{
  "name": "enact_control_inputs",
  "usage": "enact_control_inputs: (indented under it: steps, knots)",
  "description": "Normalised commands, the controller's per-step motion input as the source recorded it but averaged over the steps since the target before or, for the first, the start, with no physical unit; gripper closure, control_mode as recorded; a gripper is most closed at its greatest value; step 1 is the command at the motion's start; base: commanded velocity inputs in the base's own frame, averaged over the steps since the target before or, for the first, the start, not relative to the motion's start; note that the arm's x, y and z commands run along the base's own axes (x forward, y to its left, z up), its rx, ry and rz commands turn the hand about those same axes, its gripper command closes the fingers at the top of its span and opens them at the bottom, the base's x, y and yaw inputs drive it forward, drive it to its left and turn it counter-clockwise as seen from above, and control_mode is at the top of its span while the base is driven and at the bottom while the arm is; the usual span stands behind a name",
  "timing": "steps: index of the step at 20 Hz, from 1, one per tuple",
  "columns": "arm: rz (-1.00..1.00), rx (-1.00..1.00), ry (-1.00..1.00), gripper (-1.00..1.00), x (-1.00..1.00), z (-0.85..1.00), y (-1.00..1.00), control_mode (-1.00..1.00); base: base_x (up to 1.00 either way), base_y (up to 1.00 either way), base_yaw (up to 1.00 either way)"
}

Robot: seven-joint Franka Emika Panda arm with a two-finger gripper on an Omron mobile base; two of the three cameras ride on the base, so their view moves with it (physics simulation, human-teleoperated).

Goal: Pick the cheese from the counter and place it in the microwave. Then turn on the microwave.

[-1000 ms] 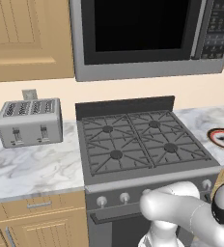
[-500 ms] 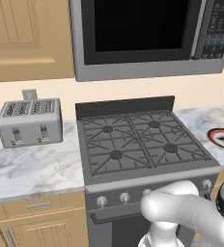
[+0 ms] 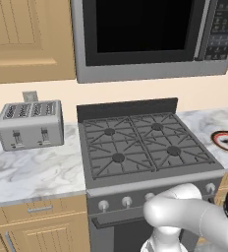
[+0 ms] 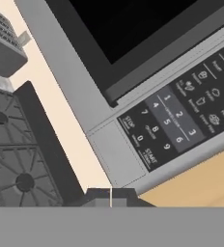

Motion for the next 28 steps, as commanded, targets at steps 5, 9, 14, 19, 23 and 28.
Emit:
enact_control_inputs:
  steps: [5, 9, 14, 19, 23, 28]
  knots:
    - [0.0, 0.0, -0.11, 1.0, 0.03, 0.06, 0.0, -1.0, 0.0, 0.0, 0.0]
    - [0.0, 0.0, -0.06, 1.0, 0.07, 0.03, 0.04, -1.0, 0.0, 0.0, 0.0]
    - [0.0, 0.0, -0.02, 1.0, 0.16, 0.1, 0.03, -1.0, 0.0, 0.0, 0.0]
    - [0.0, 0.0, 0.0, 1.0, 0.26, 0.12, 0.0, -1.0, 0.0, 0.0, 0.0]
    - [0.0, 0.0, 0.0, 1.0, 0.38, 0.02, 0.0, -1.0, 0.0, 0.0, 0.0]
    - [0.0, 0.0, 0.0, 1.0, 0.45, 0.0, 0.0, -1.0, 0.0, 0.0, 0.0]
